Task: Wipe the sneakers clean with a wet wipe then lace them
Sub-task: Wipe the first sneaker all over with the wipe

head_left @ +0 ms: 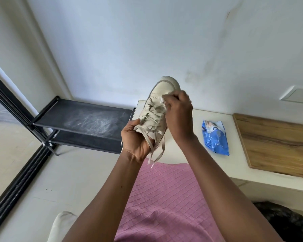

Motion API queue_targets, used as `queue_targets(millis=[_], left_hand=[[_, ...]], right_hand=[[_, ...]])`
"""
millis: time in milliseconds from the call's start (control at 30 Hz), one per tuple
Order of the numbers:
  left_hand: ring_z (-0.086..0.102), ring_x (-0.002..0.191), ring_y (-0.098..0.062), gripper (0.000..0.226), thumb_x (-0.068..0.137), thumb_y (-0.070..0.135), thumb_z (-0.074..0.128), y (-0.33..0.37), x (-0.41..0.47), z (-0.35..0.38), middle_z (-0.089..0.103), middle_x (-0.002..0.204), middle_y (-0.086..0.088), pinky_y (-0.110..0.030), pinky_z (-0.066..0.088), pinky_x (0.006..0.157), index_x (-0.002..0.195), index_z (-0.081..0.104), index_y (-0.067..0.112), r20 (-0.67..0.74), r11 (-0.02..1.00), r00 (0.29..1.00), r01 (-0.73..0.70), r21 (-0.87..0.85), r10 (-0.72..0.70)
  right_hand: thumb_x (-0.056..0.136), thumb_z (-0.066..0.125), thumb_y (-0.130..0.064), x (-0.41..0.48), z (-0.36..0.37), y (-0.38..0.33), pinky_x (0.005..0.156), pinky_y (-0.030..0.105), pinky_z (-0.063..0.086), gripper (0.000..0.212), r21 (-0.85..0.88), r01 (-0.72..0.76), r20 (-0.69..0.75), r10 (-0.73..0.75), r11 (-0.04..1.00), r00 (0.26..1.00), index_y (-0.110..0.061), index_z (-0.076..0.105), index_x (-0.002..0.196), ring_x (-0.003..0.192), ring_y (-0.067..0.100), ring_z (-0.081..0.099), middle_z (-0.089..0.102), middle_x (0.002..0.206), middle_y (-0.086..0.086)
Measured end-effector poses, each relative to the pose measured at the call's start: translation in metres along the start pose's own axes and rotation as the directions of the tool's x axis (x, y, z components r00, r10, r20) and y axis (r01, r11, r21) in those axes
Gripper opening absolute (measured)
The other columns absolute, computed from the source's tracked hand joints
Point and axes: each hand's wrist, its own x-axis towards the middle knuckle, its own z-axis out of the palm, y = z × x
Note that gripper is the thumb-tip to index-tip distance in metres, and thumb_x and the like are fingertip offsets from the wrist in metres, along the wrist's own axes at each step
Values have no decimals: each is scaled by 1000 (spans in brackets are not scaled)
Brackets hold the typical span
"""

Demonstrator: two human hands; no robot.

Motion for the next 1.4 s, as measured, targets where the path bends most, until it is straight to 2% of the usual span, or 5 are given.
queue_targets(millis=[367, 567, 767, 1100, 1400], left_hand=[[61, 104, -37, 52, 74, 16, 35, -7, 0, 5, 60, 116, -26, -49, 37, 101, 112, 62, -8, 55, 993, 998, -27, 116, 21], [53, 105, -32, 47, 66, 13, 45, -14, -3, 8, 59, 112, -21, -38, 34, 104, 103, 68, -3, -27, 967, 1000, 13, 255, -6], [65, 80, -26, 45, 68, 11, 32, -22, -5, 7, 70, 84, -13, -37, 41, 88, 80, 74, 4, -81, 934, 996, -16, 356, 48], [39, 60, -21, 18, 56, 11, 44, -25, -16, 6, 45, 69, -8, -26, 33, 52, 68, 55, 3, -194, 761, 966, -4, 648, 171], [44, 41, -18, 14, 49, 21, 52, -32, -20, 0, 48, 43, -3, -24, 34, 45, 38, 54, 13, -153, 587, 931, -77, 806, 331]], right_hand=[[64, 52, 9, 9, -2, 11, 54, 29, 49, 29, 43, 182, 179, -187, 982, 966, -4, 75, 77, 62, 30, 62, 65, 73, 12], [68, 61, 6, 32, -6, 16, 62, 22, 38, 21, -57, 30, 39, -28, 998, 999, -6, 74, 79, 64, 30, 60, 62, 77, 12], [56, 47, 15, 15, 3, 6, 55, 27, 41, 26, -25, 298, 458, -254, 954, 852, 0, 67, 65, 67, 33, 57, 61, 70, 15], [71, 40, 19, 26, -15, 21, 69, 28, 33, 43, -249, -165, 157, 208, 954, 965, 0, 69, 97, 91, 36, 54, 61, 101, 18], [61, 41, 4, -1, -3, -17, 55, 31, 46, 26, -18, 175, 317, -160, 984, 935, -1, 66, 67, 68, 28, 58, 60, 71, 10]])
